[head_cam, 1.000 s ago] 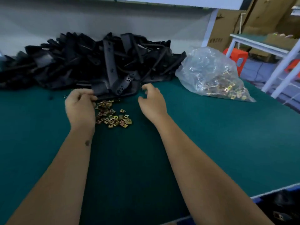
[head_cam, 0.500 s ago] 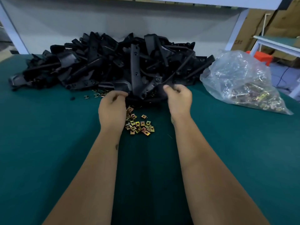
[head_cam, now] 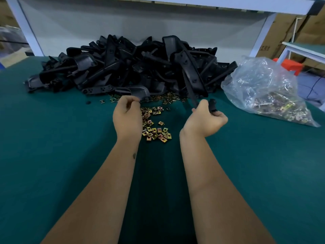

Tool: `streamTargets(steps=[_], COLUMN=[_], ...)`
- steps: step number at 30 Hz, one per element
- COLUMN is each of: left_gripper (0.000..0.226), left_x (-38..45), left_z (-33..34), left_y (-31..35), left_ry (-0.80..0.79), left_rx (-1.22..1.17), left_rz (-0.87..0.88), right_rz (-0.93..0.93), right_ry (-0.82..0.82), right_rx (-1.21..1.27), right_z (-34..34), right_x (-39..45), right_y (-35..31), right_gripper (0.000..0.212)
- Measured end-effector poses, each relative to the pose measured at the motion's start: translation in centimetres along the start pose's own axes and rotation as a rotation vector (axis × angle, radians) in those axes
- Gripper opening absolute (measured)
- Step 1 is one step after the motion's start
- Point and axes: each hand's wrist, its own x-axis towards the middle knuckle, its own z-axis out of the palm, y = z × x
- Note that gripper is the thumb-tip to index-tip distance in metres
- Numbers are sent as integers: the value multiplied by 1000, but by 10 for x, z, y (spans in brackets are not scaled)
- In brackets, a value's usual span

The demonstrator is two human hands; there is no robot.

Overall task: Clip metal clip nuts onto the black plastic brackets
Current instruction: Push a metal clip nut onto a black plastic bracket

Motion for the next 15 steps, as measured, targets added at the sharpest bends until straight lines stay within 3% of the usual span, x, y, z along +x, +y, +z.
streamTargets(steps=[2,4,7,9,13,15], left_gripper=[15,4,38,37,30,33], left_x=[-2,-4,-4,-3,13,19], left_z=[0,-1,-2,-3,-9,-13], left_y=[3,6,8,9,6,5], left_ry=[-9,-58,-180,-150,3,33], left_rx=[-62,-152,-248,-270,-302,-378], left_rz=[23,17,-38,-57,-116,-166], right_rz=[-4,-147,-391,-452,-322,-225], right_ry=[-157,-416,-766,-942,-1185,-1181], right_rx=[46,-52,-304,-420,-605,-676], right_z=[2,3,4,4,3,2], right_x=[-11,-25,-42,-47,-37,-26], right_y=[-3,-2,8,15,17,16], right_gripper=[29,32,31,28,16,15])
